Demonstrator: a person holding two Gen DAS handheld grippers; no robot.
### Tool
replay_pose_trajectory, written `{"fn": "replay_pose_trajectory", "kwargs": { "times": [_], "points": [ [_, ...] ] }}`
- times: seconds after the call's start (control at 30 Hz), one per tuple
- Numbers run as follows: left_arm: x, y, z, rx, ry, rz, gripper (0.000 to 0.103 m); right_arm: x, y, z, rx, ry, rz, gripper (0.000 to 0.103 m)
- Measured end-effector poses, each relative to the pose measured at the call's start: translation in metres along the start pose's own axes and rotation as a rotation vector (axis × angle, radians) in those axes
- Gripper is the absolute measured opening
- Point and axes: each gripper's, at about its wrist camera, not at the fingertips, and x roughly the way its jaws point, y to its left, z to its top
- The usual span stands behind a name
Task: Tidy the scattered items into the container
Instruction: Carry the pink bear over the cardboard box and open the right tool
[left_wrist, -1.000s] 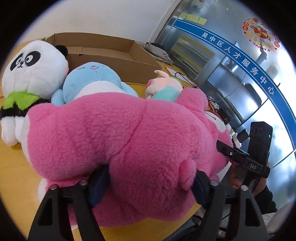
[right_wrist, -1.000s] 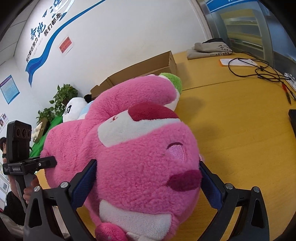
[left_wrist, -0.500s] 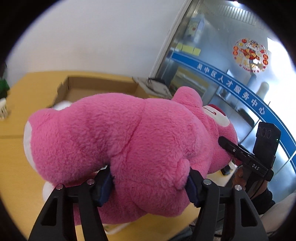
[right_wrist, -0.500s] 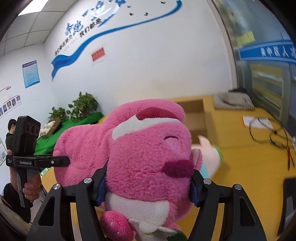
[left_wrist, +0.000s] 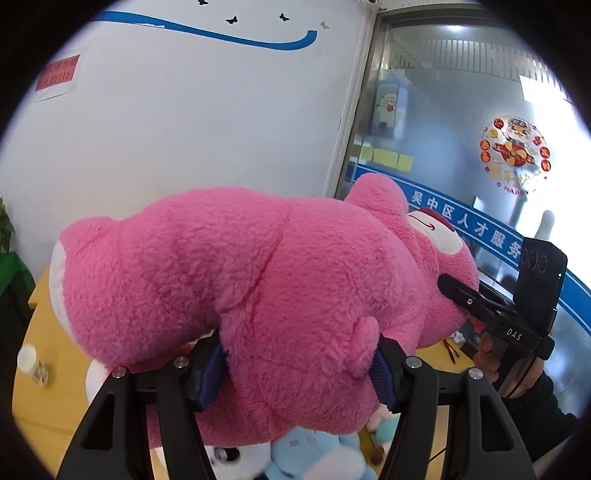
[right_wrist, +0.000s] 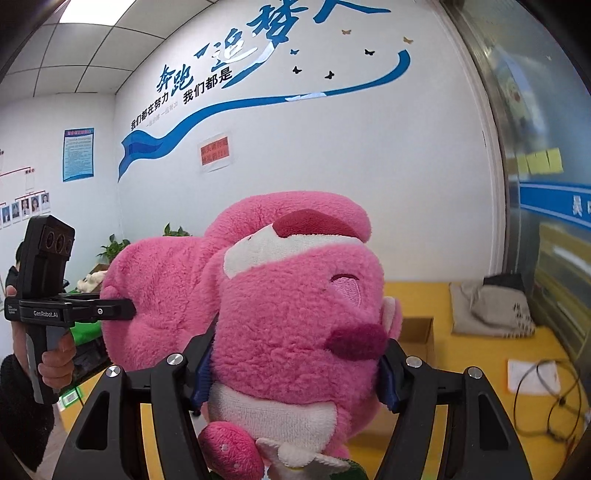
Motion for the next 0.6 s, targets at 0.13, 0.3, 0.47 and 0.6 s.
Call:
{"fn": "replay_pose_trajectory", "kwargs": {
  "times": [0.13, 0.3, 0.47, 0.6],
  "points": [
    [0.036, 0.016, 0.040, 0.024, 0.002, -0.008, 0.065, 0.043, -0.028, 0.040, 0.019, -0.014, -0.028, 0.073],
    [0.101, 0.041, 0.063, -0.007, 0.048, -0.014, 0.065, 0.102, -0.066, 0.062, 0.057, 0.012, -0.060, 0.073],
    [0.190, 0.078, 0.053, -0.088, 0.149, -0.074, 0.065, 0.169, -0.109, 0.051, 0.057, 0.068, -0.126, 0.073],
    [0.273, 0.104, 0.026, -0.159, 0.267, -0.069, 0.065, 0.226, -0.153, 0.021, 0.132, 0.150, -0.169, 0.073]
  ]
}}
